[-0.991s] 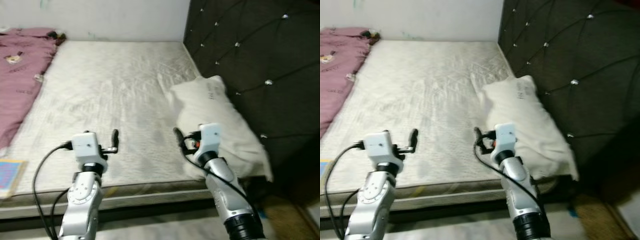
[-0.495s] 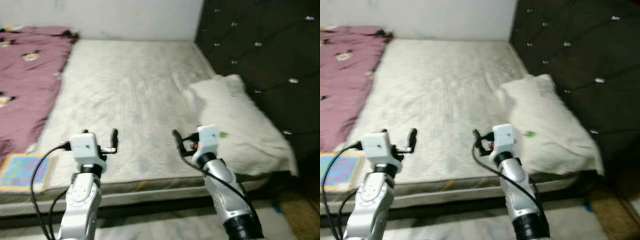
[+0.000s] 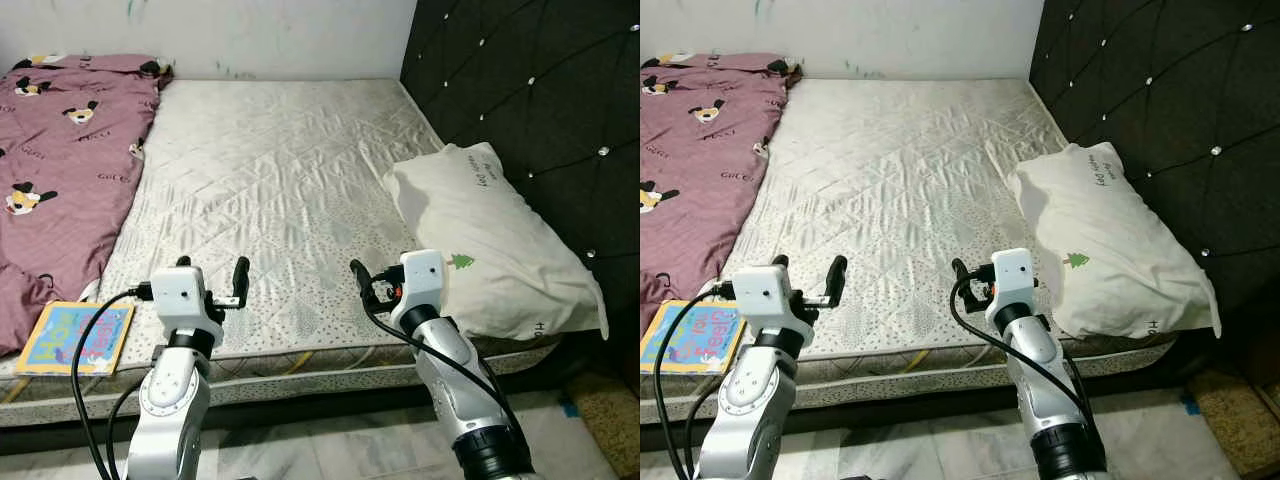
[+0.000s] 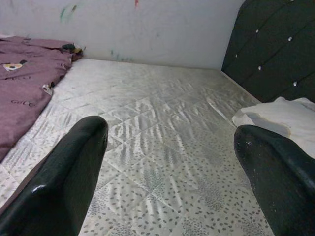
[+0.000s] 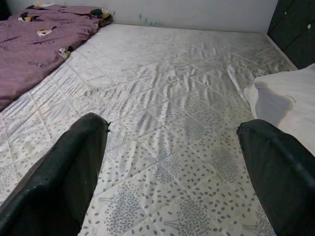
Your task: Clean up the room
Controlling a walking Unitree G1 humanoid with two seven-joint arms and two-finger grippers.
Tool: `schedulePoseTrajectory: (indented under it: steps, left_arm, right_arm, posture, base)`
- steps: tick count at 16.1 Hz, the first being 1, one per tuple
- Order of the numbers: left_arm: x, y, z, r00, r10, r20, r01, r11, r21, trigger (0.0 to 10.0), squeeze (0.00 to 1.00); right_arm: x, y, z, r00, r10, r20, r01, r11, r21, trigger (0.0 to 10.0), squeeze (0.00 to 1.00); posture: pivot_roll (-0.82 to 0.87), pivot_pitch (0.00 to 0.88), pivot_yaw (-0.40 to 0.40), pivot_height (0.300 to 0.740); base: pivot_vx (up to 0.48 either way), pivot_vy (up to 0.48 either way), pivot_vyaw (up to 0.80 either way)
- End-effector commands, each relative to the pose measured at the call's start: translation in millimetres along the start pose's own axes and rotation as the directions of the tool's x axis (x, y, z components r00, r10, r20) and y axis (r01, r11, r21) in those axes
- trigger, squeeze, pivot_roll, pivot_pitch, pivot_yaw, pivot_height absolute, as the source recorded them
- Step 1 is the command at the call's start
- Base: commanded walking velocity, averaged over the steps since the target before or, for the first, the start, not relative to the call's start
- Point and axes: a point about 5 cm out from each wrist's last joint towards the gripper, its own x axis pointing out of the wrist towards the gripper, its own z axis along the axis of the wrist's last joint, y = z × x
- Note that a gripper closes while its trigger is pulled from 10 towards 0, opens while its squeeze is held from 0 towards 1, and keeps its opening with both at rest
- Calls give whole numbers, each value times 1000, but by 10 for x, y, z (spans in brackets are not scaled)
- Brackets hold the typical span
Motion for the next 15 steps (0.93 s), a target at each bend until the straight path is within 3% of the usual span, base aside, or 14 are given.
schedulePoseTrajectory:
  steps: [1,11,15]
  left_arm:
    - [-2,-15,41,1000,-11,17,11,1000,-1,10000,0]
    - [10,-12,23,1000,-15,3,15,1000,-3,10000,0]
    - [-3,42,-18,998,65,-16,-65,998,-25,10000,0]
  right_arm:
    - [23,-23,37,1000,-3,12,3,1000,-10,10000,0]
    - [27,-28,30,1000,-14,18,14,1000,-12,10000,0]
    - [64,-109,130,997,-40,70,41,999,-11,10000,0]
  posture:
    - [76,80,-35,740]
    - [73,86,-27,740]
    - [77,89,-25,740]
  base:
    - [281,0,0]
    - [308,0,0]
    - [62,0,0]
